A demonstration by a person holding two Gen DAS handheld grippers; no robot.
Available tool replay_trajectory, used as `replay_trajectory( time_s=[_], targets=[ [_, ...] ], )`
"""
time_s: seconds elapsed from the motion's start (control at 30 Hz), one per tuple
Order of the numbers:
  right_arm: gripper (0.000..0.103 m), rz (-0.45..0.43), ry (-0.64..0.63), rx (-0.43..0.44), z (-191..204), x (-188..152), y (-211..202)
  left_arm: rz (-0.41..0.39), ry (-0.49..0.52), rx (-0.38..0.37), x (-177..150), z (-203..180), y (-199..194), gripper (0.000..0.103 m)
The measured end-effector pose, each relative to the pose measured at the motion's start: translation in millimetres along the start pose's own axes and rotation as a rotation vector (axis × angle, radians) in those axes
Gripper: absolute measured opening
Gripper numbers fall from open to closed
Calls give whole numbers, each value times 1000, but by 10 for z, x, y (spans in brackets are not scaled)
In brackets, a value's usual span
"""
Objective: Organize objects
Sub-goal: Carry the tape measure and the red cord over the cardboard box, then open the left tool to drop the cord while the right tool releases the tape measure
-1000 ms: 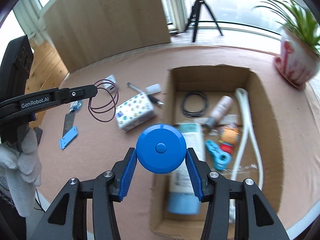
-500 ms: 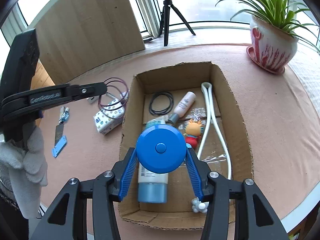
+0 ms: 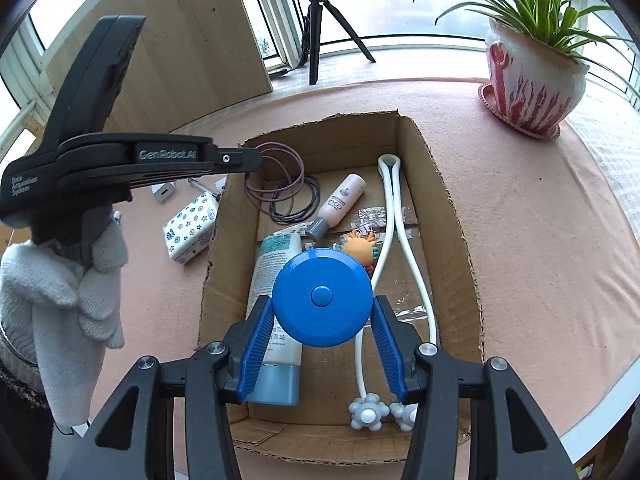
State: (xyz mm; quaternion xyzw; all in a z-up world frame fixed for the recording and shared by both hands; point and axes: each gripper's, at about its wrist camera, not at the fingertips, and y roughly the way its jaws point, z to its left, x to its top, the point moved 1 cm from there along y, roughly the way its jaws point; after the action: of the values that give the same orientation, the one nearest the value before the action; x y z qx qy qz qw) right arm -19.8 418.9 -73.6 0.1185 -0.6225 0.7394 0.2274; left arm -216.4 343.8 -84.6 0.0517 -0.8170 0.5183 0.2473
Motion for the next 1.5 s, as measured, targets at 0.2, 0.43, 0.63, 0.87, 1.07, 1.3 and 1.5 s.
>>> replay_trajectory(
  time_s=[0.2, 0.43, 0.63, 0.87, 1.07, 1.3, 1.5],
  targets=[
    [46, 4, -8, 0, -9, 37, 44, 3, 6, 20, 54, -29, 68, 2],
    [46, 4, -11, -5, -2, 95, 85, 3, 28, 44, 60, -68, 91, 2],
    [47, 0, 10, 27, -28, 130, 99, -4, 50, 90, 41, -111, 54, 44],
    [50, -32, 14, 35, -8, 136, -3, -84, 73, 127, -8, -143, -278, 44],
    [50, -60, 23, 31, 6, 120, -93, -168, 88, 136, -97, -181, -718, 44],
    [51, -65, 15, 38, 107, 139, -120, -171, 44, 77, -210, -84, -964, 58],
    [51, -53, -8, 50, 266, 141, -83, -124, -21, 110, -449, 284, -962, 65]
  ],
)
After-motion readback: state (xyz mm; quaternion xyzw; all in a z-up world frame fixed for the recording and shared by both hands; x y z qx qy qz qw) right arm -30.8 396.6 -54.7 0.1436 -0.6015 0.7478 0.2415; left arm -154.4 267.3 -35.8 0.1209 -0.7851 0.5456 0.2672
